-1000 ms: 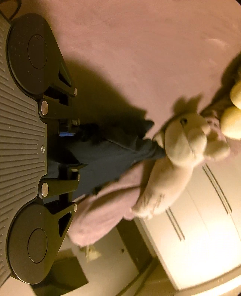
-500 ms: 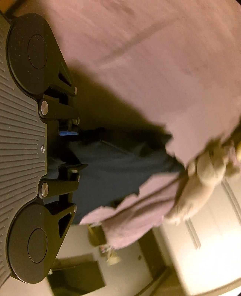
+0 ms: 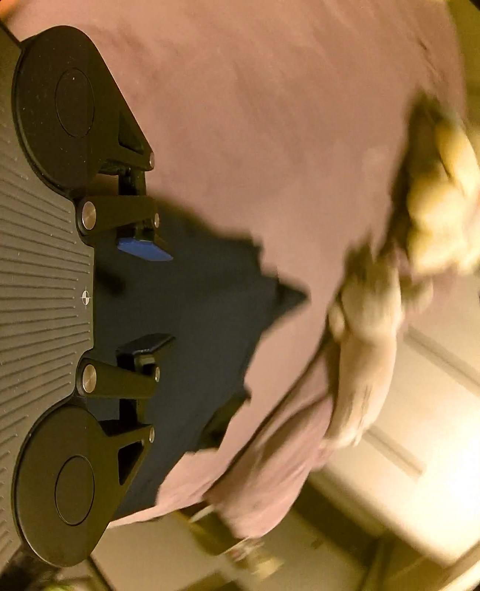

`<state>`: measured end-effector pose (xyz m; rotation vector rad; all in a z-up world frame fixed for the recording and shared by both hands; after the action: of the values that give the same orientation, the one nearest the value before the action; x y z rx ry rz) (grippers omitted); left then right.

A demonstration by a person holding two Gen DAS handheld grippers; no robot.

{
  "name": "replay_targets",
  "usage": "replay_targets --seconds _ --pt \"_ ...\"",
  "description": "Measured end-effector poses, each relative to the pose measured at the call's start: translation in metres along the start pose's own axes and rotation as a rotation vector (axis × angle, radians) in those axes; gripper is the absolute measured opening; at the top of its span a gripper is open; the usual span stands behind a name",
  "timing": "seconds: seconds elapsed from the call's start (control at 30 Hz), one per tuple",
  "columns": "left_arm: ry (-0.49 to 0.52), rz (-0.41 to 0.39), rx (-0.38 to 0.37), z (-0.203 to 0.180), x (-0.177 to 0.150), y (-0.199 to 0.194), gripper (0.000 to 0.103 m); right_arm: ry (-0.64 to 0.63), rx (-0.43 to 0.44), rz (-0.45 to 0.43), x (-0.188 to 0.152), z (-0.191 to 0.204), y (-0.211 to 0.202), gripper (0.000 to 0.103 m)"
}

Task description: Fold large clothes

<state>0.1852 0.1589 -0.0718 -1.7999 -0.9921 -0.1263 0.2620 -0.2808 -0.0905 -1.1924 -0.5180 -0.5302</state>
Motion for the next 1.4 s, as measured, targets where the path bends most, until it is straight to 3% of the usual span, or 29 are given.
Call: replay_targets --seconds 0.07,0.23,0.37,0.47,0.6,0.67,0.8,0.9,0.97,1.03,1.17,1.3,1.4 --pt "0.125 -0.016 0.005 -0.031 0.001 0.022 0.063 -0.083 0.011 0.031 0.007 0.028 0.035 0.045" --pt "0.279 -0.052 0.196 -0.062 0.014 0.102 0.061 -0.22 -0.05 0.015 0.026 0.061 0.106 0.042" --pt "0.295 -0.117 0.323 -0.045 0.026 0.138 0.071 -0.279 -0.149 -0.022 0.046 0.045 0.134 0.037" --pt "0.237 -0.117 0.329 -0.027 0.038 0.154 0.079 -0.301 -0.282 -0.063 0.059 0.011 0.145 0.037" --pt "0.182 -0.114 0.31 -0.015 0.044 0.167 0.089 -0.112 -0.237 -0.061 0.08 -0.044 0.154 0.037" --pt "0.165 -0.095 0.338 -0.014 0.047 0.173 0.095 -0.11 -0.248 -0.061 0.081 -0.045 0.156 0.037" --pt "0.123 -0.05 0.288 -0.006 0.049 0.159 0.095 -0.203 -0.339 -0.065 0.075 -0.018 0.144 0.04" --pt "0.077 -0.003 0.217 0.013 0.043 0.131 0.096 -0.177 -0.233 -0.098 0.056 -0.002 0.11 0.042" --pt "0.015 0.023 0.138 0.034 0.03 0.104 0.095 -0.138 -0.143 -0.108 0.034 0.01 0.083 0.051" --pt "-0.044 0.058 0.071 0.056 0.014 0.077 0.095 -0.135 -0.063 -0.09 0.015 0.027 0.064 0.067" --pt "-0.083 0.13 -0.051 0.085 -0.022 0.036 0.096 -0.141 0.039 -0.063 -0.012 0.062 0.049 0.067" --pt "-0.213 0.223 -0.217 0.099 -0.049 0.035 0.096 -0.181 0.053 -0.023 -0.025 0.098 0.055 0.067" --pt "-0.232 0.217 -0.237 0.1 -0.063 0.04 0.096 -0.183 0.079 0.002 -0.034 0.112 0.054 0.068"
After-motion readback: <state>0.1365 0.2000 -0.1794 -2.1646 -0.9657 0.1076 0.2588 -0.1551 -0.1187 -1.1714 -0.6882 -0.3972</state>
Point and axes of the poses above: each gripper's, at about its wrist camera, not at the fingertips, and y roughly the way its jaws point, z to its left, x to its top, the point moved 3 cm from there along y, roughly the way its jaws point, and after that the axes turned 9 degrees about z, right-handed, at the moved point
